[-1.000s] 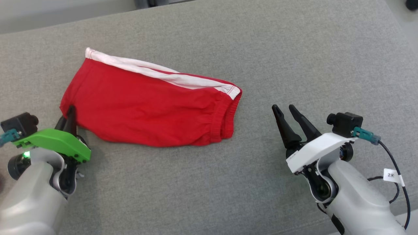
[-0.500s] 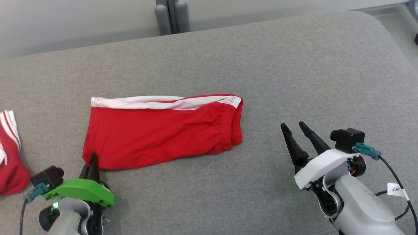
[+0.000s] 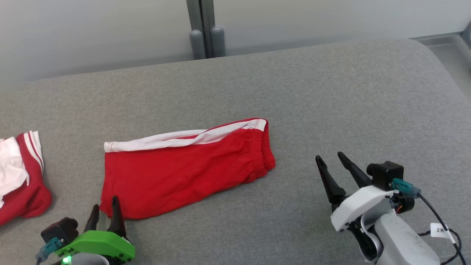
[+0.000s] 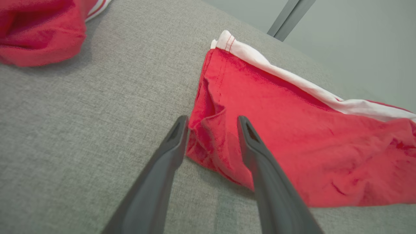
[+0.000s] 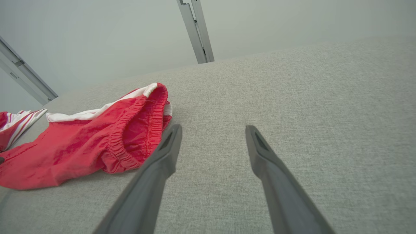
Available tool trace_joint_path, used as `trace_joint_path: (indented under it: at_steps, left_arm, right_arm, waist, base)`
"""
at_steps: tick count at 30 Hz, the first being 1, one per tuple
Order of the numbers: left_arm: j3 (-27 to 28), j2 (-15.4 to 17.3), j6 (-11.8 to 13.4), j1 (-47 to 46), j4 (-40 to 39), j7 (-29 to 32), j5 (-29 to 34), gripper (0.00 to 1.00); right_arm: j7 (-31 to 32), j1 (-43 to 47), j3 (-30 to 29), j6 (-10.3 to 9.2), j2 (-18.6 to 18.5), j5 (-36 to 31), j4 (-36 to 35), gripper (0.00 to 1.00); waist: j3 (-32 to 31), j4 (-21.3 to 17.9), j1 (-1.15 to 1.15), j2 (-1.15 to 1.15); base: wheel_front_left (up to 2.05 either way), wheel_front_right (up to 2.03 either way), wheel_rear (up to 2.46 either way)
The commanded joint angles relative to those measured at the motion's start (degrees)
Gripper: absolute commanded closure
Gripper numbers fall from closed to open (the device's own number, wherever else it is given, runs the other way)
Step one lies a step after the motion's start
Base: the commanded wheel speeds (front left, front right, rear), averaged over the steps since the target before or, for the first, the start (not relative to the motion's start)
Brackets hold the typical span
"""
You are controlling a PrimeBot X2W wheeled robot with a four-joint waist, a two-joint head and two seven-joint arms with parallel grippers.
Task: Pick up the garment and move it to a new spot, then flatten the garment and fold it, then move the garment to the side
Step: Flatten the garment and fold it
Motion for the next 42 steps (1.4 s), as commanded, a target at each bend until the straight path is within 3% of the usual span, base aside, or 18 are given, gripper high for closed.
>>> trace_joint_path:
  at_steps: [1,8,14,23,29,35,36,38,39,42]
  left_arm:
    - [1.3,-0.2,0.2,0.7,-1.5,0.0,2.4,0.00]
    - [6.6,-2.4,0.0,1.0,-6.8,0.0,9.8,0.00]
    - [6.6,-3.8,-0.2,-1.4,-8.0,0.0,12.9,0.00]
    - [2.8,-4.4,-0.2,-3.7,-8.8,0.0,12.0,0.00]
    - [1.2,-4.5,-0.2,-4.6,-9.1,0.0,11.7,0.00]
    - [0.5,-4.5,-0.2,-5.2,-9.2,0.0,11.5,0.00]
    - [0.5,-4.5,-0.2,-5.1,-9.4,0.0,11.6,0.00]
    - [0.5,-4.5,-0.2,-5.0,-9.5,0.0,11.8,0.00]
    - [0.5,-4.5,-0.2,-4.9,-9.5,0.0,11.8,0.00]
    - [0.9,-4.1,-0.2,-4.2,-9.5,0.0,12.2,0.00]
  right_arm:
    - [-0.2,0.7,-0.5,-0.08,0.3,-1.1,-0.5,0.00]
    - [-0.2,-2.4,-0.7,-0.08,3.1,-7.5,-2.4,0.00]
    - [-0.2,-6.7,-0.1,-0.08,4.8,-10.3,-1.1,0.00]
    - [-0.2,-12.4,2.7,-0.08,4.8,-8.7,4.7,0.00]
    - [-0.2,-14.8,1.6,-0.08,4.9,-9.6,12.4,0.00]
    - [-0.1,-14.7,4.7,-0.07,4.9,-3.2,17.8,0.02]
    - [0.0,-14.5,5.3,-0.07,4.9,-1.6,18.1,0.28]
    - [0.2,-14.1,6.3,-0.07,5.1,1.2,18.3,0.91]
    - [0.2,-13.9,6.7,-0.05,5.1,2.4,18.0,1.00]
    - [0.1,-13.4,6.2,-0.03,5.1,5.1,16.9,1.00]
  waist:
    - [0.2,0.2,0.00,0.00]
    - [2.4,0.9,0.00,0.00]
    - [4.9,3.1,0.00,0.00]
    - [8.1,8.0,0.00,0.00]
    - [10.0,10.6,0.00,0.00]
    - [10.9,12.0,0.00,0.00]
    - [10.9,12.1,0.00,0.00]
    - [11.0,12.1,0.00,0.00]
    - [11.0,12.1,0.00,0.00]
    - [10.6,11.6,0.00,0.00]
  base:
    - [0.00,0.00,0.00]
    - [0.00,0.00,0.00]
    - [0.00,0.00,0.00]
    - [0.00,0.00,0.00]
    - [0.00,0.00,0.00]
    - [0.00,0.00,0.00]
    - [0.00,0.00,0.00]
    - [0.00,0.00,0.00]
    - [0.00,0.00,0.00]
    - [0.00,0.00,0.00]
